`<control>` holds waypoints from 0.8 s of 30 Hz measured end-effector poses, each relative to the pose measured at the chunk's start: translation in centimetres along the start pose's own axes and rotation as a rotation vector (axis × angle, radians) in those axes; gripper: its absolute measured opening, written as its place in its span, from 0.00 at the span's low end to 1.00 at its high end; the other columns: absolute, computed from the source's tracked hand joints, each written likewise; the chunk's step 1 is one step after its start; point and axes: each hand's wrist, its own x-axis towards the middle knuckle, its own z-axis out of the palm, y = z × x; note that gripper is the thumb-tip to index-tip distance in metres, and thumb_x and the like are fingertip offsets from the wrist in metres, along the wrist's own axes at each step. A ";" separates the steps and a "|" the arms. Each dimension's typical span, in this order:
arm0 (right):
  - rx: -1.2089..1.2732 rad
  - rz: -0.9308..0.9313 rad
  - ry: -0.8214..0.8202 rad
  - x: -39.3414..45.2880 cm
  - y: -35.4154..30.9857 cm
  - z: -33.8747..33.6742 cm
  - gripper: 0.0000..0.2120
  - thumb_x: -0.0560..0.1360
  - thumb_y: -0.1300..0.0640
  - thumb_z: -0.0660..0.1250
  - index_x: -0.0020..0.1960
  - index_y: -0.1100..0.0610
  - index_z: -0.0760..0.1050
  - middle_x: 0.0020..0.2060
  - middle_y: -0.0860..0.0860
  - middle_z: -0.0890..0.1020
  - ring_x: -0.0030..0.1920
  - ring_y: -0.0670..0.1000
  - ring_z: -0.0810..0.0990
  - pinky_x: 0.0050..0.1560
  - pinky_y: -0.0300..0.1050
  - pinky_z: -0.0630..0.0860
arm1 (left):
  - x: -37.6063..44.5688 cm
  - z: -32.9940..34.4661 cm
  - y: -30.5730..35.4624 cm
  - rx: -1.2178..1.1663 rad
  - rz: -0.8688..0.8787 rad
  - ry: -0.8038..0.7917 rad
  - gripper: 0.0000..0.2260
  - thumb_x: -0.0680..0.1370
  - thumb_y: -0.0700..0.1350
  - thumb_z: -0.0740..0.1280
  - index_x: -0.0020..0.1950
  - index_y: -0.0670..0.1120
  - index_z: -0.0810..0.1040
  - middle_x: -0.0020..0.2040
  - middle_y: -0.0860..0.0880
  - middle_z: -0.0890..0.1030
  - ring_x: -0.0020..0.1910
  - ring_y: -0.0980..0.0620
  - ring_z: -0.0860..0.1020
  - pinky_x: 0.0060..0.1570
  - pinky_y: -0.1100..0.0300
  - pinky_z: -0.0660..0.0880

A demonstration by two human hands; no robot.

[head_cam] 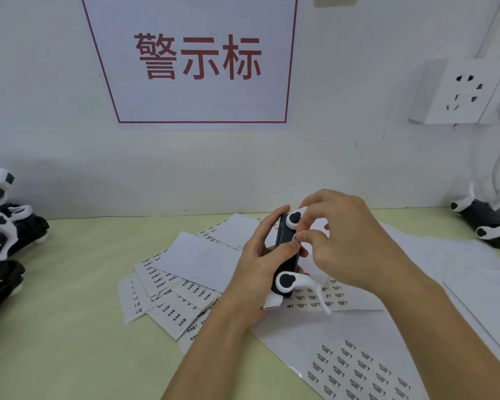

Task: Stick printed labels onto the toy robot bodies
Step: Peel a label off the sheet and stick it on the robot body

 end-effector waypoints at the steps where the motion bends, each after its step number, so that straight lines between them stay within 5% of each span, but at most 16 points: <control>1: 0.003 0.003 0.006 0.0 0.0 0.1 0.10 0.75 0.59 0.70 0.37 0.48 0.79 0.54 0.40 0.77 0.57 0.45 0.74 0.58 0.52 0.76 | 0.0 0.0 0.0 -0.001 0.001 0.004 0.24 0.74 0.43 0.70 0.68 0.62 0.76 0.53 0.37 0.81 0.49 0.39 0.77 0.53 0.43 0.75; 10: -0.041 0.023 0.049 0.0 -0.2 0.5 0.08 0.74 0.59 0.70 0.37 0.49 0.80 0.59 0.41 0.78 0.61 0.47 0.75 0.60 0.50 0.73 | -0.1 0.0 0.1 -0.003 0.000 0.026 0.25 0.73 0.44 0.71 0.68 0.62 0.76 0.61 0.33 0.79 0.54 0.38 0.79 0.61 0.33 0.73; 17: -0.073 0.013 0.078 -0.1 -0.1 0.9 0.05 0.74 0.59 0.70 0.40 0.52 0.82 0.59 0.43 0.79 0.56 0.38 0.66 0.54 0.41 0.63 | -0.1 -0.2 0.0 0.009 0.012 0.005 0.27 0.70 0.47 0.72 0.68 0.62 0.75 0.56 0.38 0.83 0.51 0.41 0.81 0.54 0.47 0.76; 24: -0.105 0.025 0.069 0.1 -0.3 1.0 0.06 0.73 0.60 0.69 0.40 0.53 0.83 0.61 0.46 0.79 0.63 0.44 0.69 0.53 0.36 0.60 | -0.1 -0.3 0.0 0.024 0.012 0.010 0.26 0.72 0.46 0.71 0.68 0.63 0.75 0.60 0.35 0.81 0.55 0.41 0.81 0.55 0.47 0.76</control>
